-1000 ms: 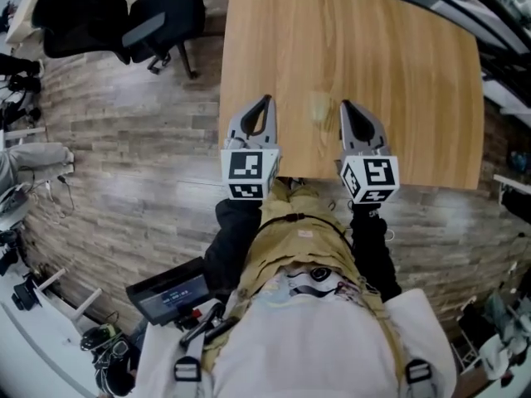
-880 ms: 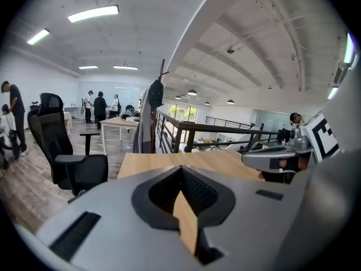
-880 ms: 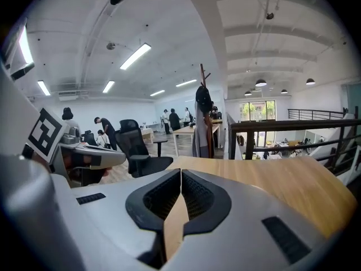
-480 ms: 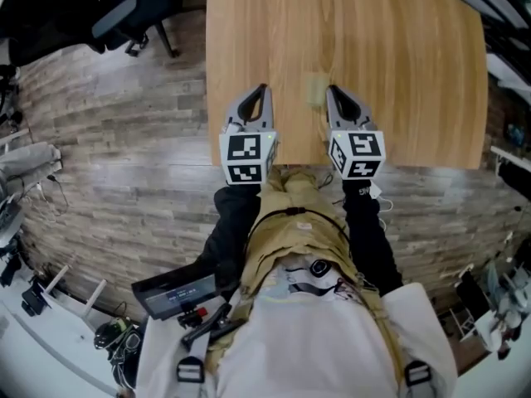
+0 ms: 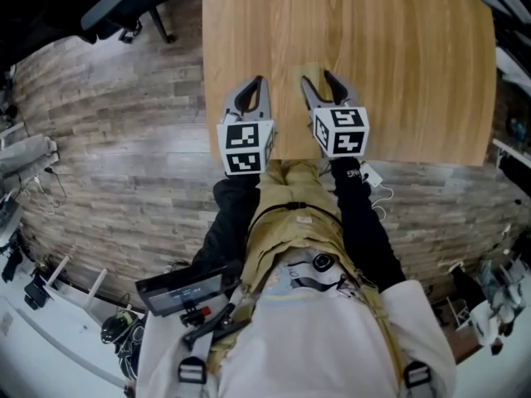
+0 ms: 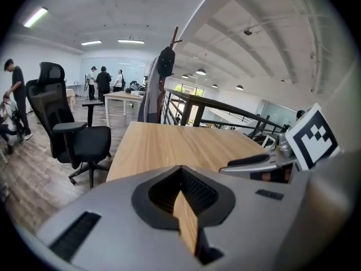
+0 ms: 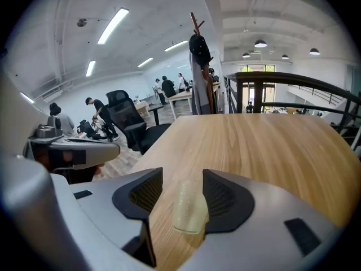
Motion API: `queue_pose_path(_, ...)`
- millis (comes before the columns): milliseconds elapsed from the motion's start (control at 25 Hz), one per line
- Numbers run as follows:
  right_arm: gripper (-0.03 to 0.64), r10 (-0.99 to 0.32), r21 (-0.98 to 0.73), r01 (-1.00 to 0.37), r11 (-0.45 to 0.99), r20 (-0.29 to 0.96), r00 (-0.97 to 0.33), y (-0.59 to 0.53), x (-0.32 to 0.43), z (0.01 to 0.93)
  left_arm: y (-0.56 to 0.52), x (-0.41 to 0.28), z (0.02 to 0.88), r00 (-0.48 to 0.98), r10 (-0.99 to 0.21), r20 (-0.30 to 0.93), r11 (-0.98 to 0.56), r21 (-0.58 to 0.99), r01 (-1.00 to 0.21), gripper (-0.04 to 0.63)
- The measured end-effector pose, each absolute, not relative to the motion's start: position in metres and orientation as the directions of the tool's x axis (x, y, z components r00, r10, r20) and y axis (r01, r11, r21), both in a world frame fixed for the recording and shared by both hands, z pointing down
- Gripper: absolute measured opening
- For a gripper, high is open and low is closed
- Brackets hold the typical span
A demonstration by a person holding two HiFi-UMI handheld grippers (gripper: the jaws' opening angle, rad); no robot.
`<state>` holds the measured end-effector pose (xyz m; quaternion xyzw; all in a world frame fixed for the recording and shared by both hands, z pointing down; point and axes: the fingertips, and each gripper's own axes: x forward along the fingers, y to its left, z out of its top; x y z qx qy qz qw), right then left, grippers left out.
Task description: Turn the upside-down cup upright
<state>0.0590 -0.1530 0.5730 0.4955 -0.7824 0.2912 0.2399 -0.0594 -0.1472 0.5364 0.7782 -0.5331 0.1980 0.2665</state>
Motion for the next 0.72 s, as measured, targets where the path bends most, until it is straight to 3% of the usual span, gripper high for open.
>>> queue_pose_path(320, 0.344, -0.509, -0.251, -0.918, 0.306, 0.772, -0.380, -0.160, 0.029, 0.639, -0.144, -0.076, 0.557, 0.333, -0.705, 0.626, -0.249, 0.221, -0.943, 0.002)
queue_pose_path(720, 0.359, -0.402, -0.262, -0.914, 0.311, 0.835, -0.376, -0.162, 0.001, 0.680, -0.148, -0.095, 0.568, 0.320, -0.701, 0.638, -0.234, 0.219, -0.947, 0.002)
